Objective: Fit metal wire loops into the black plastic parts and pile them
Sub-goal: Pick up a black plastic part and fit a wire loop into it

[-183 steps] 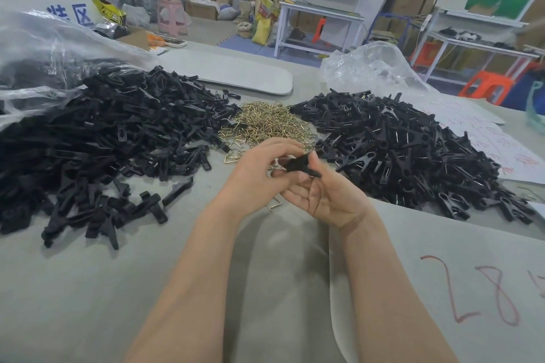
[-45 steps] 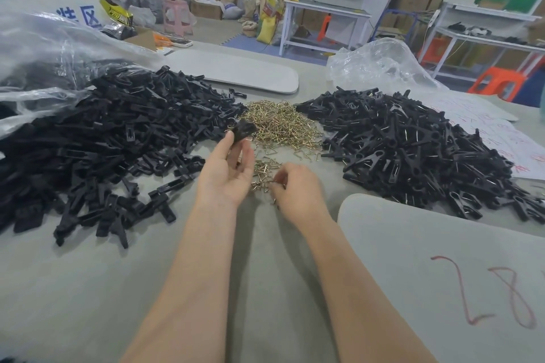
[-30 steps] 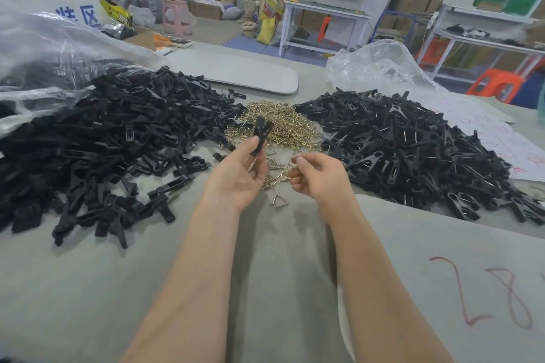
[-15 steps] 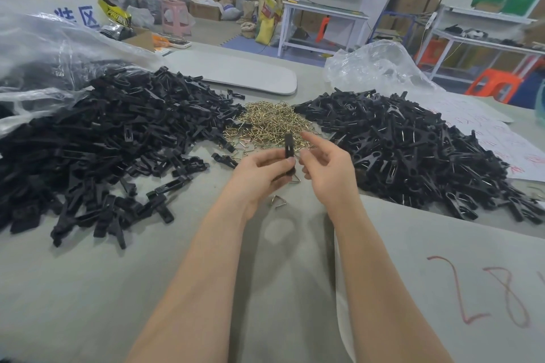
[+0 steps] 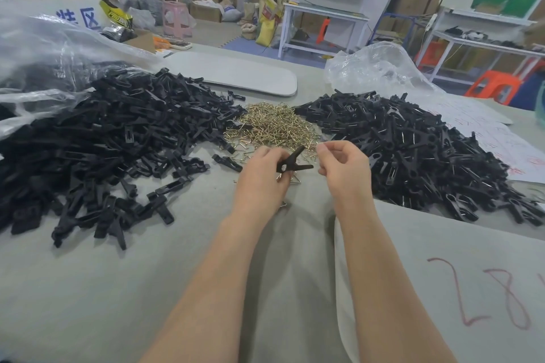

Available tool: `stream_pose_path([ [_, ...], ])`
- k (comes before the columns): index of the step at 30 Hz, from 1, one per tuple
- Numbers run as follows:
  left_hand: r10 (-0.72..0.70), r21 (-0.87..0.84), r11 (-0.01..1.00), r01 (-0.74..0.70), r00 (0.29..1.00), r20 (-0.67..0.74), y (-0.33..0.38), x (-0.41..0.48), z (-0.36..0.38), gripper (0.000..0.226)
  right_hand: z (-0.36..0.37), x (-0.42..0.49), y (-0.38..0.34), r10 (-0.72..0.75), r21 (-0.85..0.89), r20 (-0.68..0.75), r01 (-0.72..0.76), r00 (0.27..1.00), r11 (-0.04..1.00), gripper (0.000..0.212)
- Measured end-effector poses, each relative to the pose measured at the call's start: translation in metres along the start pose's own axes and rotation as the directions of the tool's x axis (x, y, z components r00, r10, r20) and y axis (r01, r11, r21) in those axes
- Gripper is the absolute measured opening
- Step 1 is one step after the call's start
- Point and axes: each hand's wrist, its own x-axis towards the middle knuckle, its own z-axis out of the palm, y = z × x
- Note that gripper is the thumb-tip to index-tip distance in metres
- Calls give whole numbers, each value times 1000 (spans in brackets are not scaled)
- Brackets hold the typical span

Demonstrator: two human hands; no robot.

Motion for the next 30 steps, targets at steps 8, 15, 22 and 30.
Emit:
stream_pose_path([
  [8, 49, 19, 999, -49, 999, -9, 2, -2, 1, 21, -3, 0, 1, 36, -182, 27, -30, 999, 983, 13],
  [15, 72, 30, 997, -71, 997, -25, 1, -1, 2, 20, -1, 0, 4, 28, -255, -14, -31, 1000, 966, 14],
  [22, 64, 25, 998, -63, 996, -66, 0, -1, 2, 18, -2, 2, 6, 26, -298, -28, -33, 999, 954, 11],
  [30, 125, -80, 990, -118, 988, 91, 0, -1, -10, 20, -13, 1, -5, 299, -85, 255, -287, 919, 954, 15],
])
